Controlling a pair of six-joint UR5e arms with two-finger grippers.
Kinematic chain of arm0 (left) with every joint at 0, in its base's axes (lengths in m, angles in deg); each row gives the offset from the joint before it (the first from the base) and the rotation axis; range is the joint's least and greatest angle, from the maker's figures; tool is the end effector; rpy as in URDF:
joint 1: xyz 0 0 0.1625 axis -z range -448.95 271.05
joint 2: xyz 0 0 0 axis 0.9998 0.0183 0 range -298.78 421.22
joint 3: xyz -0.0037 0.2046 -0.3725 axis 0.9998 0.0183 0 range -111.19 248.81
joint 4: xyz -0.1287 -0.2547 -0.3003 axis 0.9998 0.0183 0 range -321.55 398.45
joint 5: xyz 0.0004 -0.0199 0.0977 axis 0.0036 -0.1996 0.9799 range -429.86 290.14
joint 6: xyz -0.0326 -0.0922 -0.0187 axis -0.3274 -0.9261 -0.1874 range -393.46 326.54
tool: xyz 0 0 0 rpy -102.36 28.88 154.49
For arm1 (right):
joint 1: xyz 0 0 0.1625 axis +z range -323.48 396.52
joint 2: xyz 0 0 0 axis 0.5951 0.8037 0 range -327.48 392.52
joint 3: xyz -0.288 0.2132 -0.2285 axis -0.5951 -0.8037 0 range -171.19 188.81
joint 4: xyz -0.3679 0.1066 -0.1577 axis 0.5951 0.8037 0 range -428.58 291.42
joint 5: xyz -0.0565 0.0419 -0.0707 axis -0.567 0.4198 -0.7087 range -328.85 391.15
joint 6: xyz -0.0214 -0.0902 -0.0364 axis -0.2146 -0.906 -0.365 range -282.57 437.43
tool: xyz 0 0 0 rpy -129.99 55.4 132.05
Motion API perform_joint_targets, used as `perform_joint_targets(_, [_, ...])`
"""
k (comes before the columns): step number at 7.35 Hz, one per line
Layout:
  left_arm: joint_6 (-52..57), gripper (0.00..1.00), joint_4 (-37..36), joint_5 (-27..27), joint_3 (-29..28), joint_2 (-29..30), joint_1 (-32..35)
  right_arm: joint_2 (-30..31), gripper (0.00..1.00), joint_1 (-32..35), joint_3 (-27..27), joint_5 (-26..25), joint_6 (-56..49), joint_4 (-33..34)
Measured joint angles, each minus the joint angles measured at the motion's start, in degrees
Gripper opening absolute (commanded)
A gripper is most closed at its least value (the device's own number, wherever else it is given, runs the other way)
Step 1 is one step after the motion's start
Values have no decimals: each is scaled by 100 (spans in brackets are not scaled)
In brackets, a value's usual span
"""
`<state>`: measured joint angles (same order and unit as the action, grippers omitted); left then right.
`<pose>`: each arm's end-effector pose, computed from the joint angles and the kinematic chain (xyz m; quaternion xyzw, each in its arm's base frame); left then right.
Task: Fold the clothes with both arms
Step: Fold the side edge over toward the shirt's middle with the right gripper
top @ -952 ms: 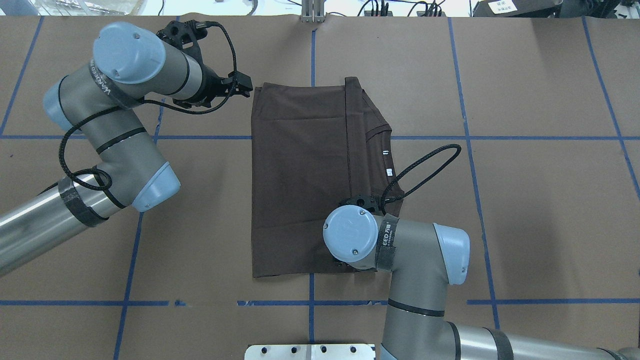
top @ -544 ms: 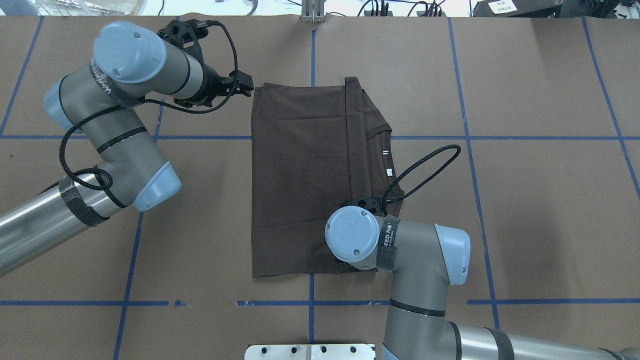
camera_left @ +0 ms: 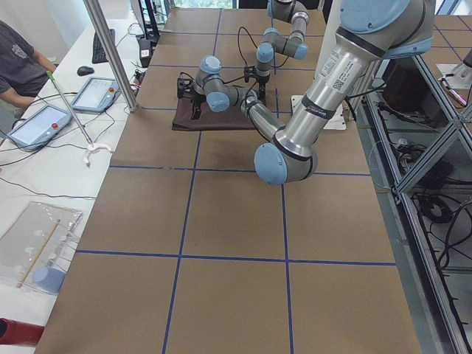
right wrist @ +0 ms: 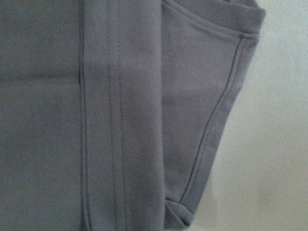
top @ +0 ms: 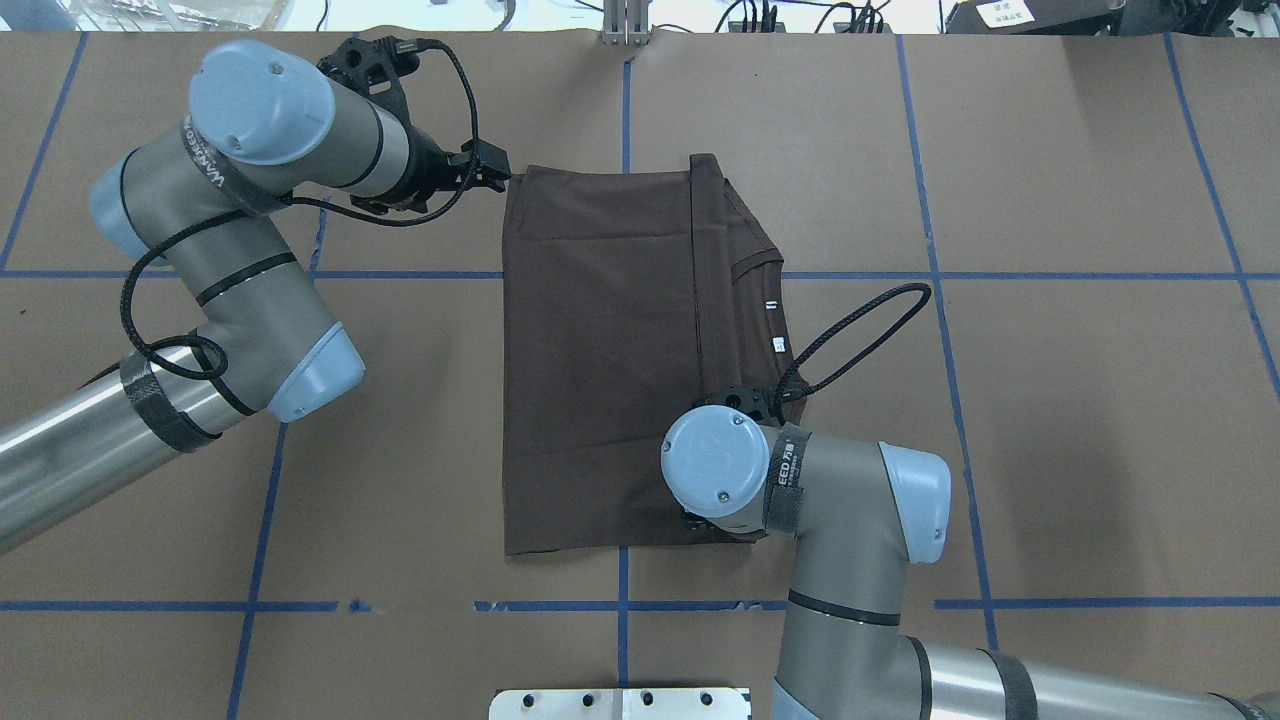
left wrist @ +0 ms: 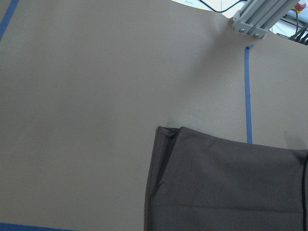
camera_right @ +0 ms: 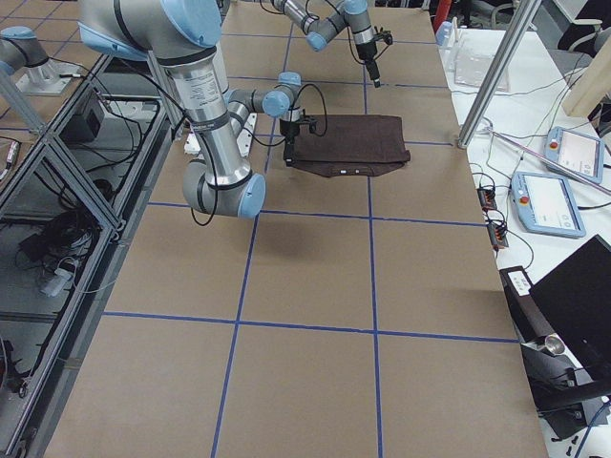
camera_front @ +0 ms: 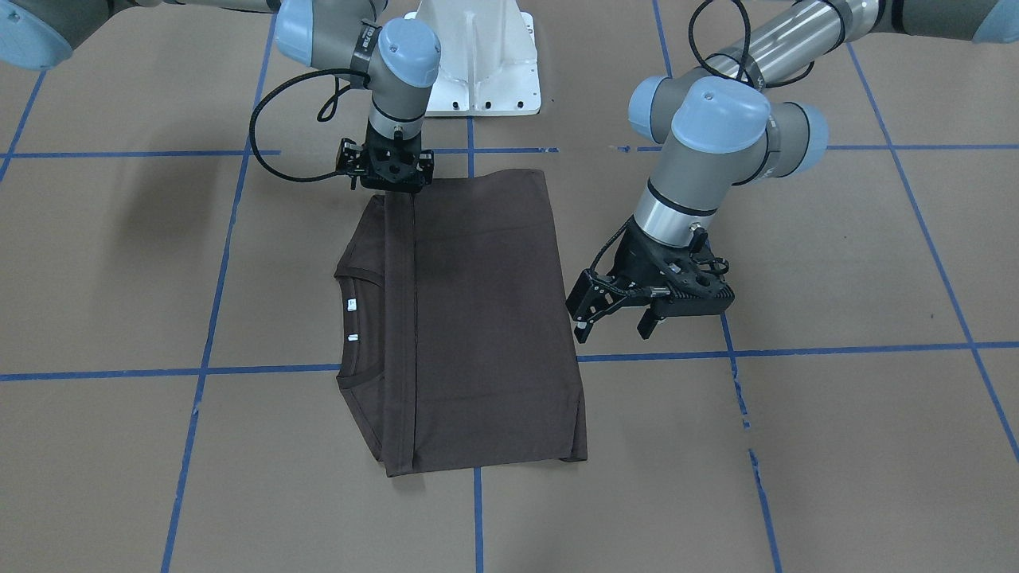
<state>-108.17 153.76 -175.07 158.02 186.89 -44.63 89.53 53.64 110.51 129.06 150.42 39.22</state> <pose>0.4278 -0.5675 0.2448 0.1477 0.4882 -0.1507 0.8469 -0.5801 -0.3038 0.2859 0.0040 -0.2414 -0.0151 0.9703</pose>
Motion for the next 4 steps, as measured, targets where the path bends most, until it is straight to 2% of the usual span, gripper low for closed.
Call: perform_joint_targets(4, [-19,100,0,0,0,2,-10,305,100,129,355,80,-73,-4])
